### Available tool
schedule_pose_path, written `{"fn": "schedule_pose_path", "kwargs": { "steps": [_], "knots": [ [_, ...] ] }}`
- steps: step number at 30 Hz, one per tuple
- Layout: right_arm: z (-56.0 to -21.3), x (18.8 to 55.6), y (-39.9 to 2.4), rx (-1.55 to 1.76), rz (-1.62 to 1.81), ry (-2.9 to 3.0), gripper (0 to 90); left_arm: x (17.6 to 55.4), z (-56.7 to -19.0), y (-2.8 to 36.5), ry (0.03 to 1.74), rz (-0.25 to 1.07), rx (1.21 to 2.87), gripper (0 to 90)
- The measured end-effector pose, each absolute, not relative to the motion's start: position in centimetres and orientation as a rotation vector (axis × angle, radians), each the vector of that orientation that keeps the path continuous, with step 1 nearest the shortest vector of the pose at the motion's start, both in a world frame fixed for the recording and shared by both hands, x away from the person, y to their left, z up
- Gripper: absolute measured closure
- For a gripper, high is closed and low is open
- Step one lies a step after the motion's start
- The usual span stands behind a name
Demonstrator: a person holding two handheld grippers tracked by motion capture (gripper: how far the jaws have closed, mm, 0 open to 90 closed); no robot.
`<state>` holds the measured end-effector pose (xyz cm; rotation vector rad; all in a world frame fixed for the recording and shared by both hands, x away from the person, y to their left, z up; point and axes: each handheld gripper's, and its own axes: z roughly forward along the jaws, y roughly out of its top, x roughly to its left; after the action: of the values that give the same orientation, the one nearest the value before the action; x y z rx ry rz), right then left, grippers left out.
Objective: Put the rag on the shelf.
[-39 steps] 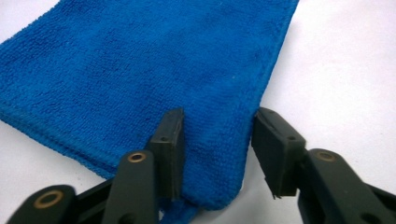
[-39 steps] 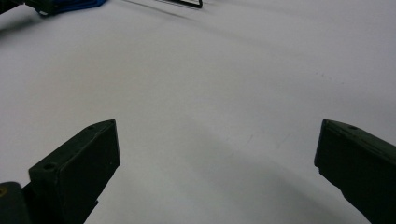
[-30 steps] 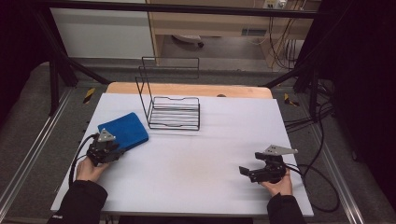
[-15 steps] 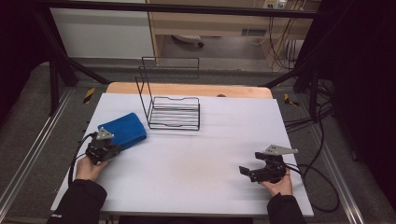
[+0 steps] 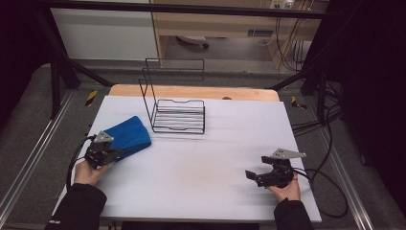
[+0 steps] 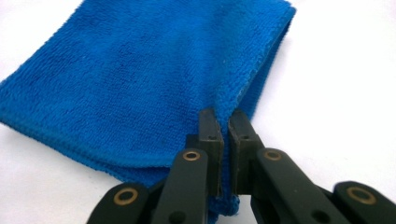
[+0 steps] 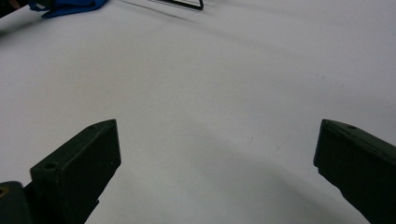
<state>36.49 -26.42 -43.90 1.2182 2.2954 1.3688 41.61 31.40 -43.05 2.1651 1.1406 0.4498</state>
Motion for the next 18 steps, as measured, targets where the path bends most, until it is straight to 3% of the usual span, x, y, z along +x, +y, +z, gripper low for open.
{"fn": "schedule_pose_path", "kwargs": {
  "steps": [7, 10, 18],
  "knots": [
    [-43.9, 36.5, -26.4, 1.212, 1.367, 2.3, 1.2, 41.4, -43.5, 31.0, 1.126, 0.521, 2.188, 80.6],
    [-43.9, 36.5, -26.4, 1.218, 1.371, 2.296, 1.3, 41.1, -43.4, 30.6, 1.087, 0.505, 2.189, 73.1],
    [-43.9, 36.5, -26.4, 1.214, 1.369, 2.298, 1.3, 41.3, -44.0, 30.0, 1.085, 0.47, 2.208, 70.8]
  ]
}}
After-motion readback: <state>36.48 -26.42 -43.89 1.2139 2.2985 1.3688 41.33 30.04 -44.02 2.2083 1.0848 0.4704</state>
